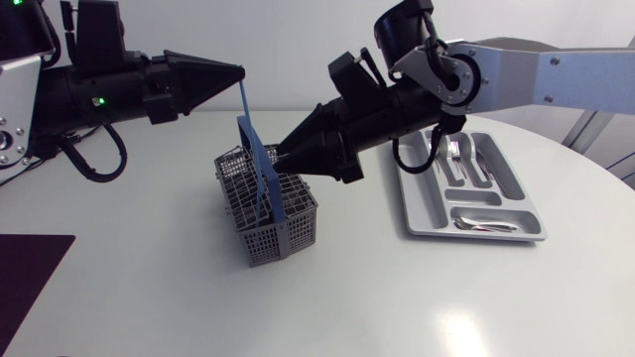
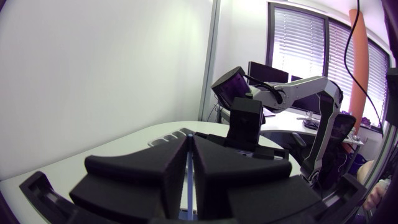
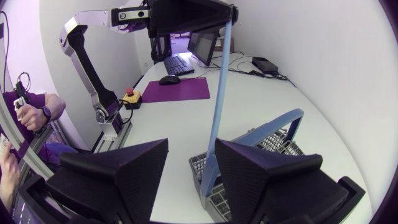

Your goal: Unload the cutlery basket into the drawer organizer.

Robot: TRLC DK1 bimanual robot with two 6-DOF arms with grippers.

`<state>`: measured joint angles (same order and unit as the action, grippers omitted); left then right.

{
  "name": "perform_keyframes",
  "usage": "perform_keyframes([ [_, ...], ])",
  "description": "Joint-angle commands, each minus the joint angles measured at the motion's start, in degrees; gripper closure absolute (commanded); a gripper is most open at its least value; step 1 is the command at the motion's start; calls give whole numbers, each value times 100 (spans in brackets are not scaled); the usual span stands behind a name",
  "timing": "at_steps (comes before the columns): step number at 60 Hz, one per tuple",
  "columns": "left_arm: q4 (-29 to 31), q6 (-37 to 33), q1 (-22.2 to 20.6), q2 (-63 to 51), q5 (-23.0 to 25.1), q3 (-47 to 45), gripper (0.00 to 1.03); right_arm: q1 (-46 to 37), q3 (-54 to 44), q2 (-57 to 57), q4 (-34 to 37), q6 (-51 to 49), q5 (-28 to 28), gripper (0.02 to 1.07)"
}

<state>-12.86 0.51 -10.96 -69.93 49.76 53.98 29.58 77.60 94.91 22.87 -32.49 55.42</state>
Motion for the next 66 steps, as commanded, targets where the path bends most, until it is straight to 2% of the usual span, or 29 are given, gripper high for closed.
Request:
perform_keyframes([
  [1,12,204,-82,-91,140,219,88,118,159,194,-37,234,30,60],
  [16,12,291,-161,-152,131,333,88,267,185,326,-72,313,39,61],
  [21,12,318,-161,-161,131,342,88,258,194,344,-187,401,39,67],
  [49,12,362,-108,-73,131,298,88,-32,273,405,-793,929,4,67],
  [66,3,362,-117,-73,131,324,88,39,317,458,-899,1061,4,67],
])
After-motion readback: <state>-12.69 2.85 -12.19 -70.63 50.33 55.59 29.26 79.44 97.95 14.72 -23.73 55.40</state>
